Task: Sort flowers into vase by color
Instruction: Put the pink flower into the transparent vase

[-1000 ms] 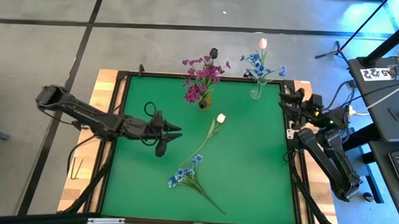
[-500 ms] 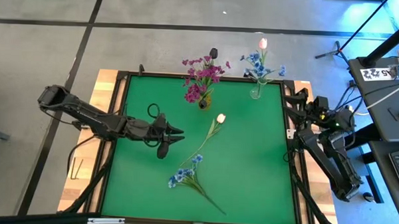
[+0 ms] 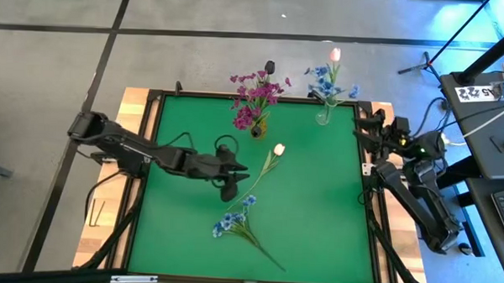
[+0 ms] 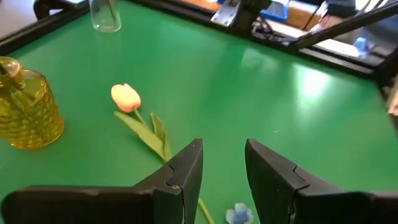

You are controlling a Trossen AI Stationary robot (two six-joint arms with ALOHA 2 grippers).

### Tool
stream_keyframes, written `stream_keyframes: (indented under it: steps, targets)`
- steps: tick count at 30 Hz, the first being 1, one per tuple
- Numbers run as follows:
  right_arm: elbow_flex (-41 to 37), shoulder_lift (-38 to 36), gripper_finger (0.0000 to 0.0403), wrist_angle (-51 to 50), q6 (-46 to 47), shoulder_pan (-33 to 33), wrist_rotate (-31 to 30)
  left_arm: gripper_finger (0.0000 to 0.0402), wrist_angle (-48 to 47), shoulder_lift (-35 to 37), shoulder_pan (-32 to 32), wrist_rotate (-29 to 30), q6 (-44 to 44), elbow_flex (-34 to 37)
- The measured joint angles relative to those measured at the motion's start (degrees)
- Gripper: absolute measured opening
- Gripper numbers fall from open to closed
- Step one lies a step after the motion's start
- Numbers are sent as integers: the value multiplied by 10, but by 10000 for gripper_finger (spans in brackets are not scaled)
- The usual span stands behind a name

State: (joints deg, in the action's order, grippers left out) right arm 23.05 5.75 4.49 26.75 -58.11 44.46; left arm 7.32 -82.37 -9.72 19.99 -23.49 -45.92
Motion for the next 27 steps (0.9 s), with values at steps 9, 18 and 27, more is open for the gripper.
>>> stream_keyframes:
  steps: [9, 18, 27]
  targets:
    - [0, 52, 227, 0, -13, 0, 2, 115, -58, -84, 33, -7, -30, -51]
    - [20, 65, 227, 23, -20, 0, -3, 115, -52, -147, 58, -49, -67, -51]
    - [89, 145, 227, -47, -79, 0, -24, 115, -39, -156, 57, -49, -76, -51]
